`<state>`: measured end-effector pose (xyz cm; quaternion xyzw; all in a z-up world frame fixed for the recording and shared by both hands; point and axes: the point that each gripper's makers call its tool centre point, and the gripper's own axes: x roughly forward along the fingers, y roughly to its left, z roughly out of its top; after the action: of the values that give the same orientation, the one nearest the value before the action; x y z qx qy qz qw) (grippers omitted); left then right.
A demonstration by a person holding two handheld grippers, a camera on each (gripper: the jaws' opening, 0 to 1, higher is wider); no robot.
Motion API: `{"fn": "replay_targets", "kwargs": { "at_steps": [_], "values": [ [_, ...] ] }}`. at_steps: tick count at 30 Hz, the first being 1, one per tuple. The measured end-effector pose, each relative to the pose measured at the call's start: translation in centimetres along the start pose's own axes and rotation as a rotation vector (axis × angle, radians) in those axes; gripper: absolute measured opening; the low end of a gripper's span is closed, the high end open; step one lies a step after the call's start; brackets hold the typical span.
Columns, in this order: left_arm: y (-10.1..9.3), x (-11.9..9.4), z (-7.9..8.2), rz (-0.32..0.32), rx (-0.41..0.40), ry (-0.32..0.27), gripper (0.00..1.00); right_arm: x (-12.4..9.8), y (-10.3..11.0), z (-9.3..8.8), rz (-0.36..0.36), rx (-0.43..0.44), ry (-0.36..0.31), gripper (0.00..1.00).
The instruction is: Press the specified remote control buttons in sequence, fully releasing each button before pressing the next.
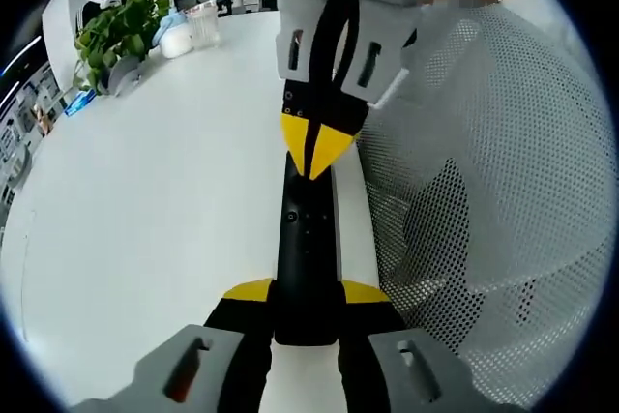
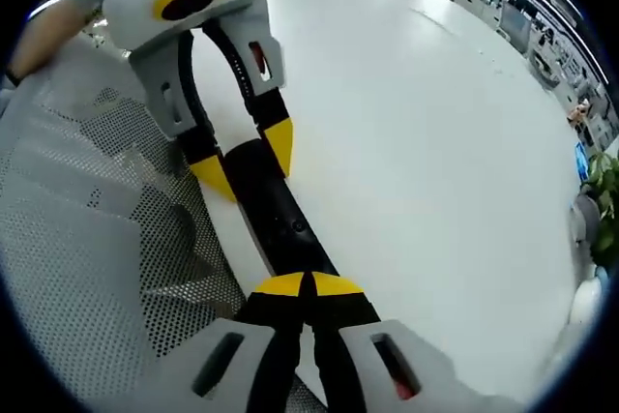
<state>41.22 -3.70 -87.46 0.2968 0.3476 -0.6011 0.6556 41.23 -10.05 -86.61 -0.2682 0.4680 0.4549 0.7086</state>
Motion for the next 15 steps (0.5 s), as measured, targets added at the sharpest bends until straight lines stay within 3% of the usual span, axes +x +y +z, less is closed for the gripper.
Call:
{"fn": "replay_targets", "kwargs": {
  "at_steps": [4, 15],
  "values": [
    [-0.02, -0.01, -0.01, 0.004, -0.003, -0.001, 0.19, 0.17, -0.09, 0.23, 0.024, 0.018, 0.027, 0.0],
    [0.04, 0.01, 0.0, 0.002, -0.016, -0.007, 0.19, 0.58, 0.47, 0.97, 0.02, -0.05, 0.001, 0.0]
  ]
}}
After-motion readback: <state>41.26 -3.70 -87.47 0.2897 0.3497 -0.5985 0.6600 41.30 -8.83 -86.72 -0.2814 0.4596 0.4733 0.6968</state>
